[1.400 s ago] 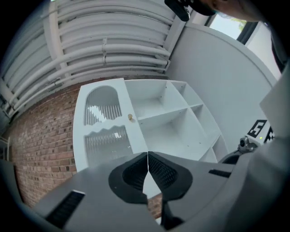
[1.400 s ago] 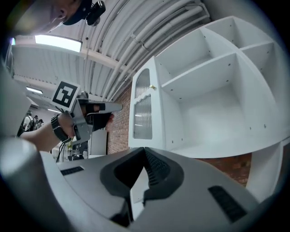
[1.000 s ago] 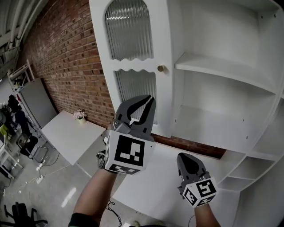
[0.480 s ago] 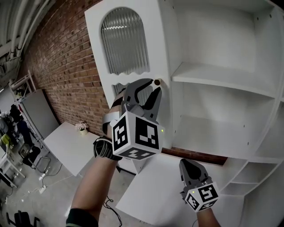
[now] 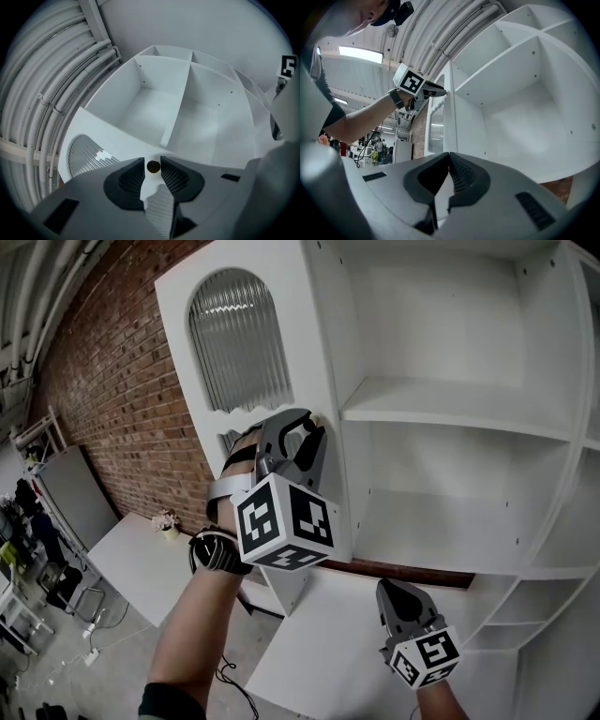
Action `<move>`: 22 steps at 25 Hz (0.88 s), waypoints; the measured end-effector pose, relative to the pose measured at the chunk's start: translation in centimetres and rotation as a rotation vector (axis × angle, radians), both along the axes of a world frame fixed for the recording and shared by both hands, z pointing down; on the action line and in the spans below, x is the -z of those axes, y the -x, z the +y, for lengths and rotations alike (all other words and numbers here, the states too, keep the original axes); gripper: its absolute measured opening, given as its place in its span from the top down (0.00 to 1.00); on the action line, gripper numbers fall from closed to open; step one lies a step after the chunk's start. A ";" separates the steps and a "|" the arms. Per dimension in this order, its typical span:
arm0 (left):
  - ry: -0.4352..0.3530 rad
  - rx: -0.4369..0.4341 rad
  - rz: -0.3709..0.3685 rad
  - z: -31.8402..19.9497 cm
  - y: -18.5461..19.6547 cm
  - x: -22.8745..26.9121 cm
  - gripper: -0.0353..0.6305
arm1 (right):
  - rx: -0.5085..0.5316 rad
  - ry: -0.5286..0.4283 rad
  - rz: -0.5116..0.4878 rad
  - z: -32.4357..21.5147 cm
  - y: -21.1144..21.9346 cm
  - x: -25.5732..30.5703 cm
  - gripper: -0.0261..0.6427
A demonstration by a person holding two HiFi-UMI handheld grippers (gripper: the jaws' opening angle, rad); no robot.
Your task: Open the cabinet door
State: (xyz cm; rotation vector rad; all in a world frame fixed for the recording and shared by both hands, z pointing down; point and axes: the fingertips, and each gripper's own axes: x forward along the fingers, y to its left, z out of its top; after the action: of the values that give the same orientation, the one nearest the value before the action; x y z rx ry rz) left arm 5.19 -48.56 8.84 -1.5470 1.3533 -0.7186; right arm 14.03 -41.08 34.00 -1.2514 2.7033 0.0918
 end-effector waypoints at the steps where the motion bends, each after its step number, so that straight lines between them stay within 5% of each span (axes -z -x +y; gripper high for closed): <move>1: -0.001 0.004 -0.004 -0.2 0.0 0.0 0.79 | 0.001 0.002 0.001 -0.1 0.0 -0.2 0.96; 22: 0.025 -0.020 0.003 0.5 0.1 0.0 0.82 | 0.024 0.003 0.019 -0.2 -0.6 0.0 0.96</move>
State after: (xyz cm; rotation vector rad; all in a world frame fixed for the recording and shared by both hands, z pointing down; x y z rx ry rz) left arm 5.04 -48.09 8.85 -1.5793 1.3342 -0.7236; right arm 14.64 -41.30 34.04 -1.2254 2.7349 0.0974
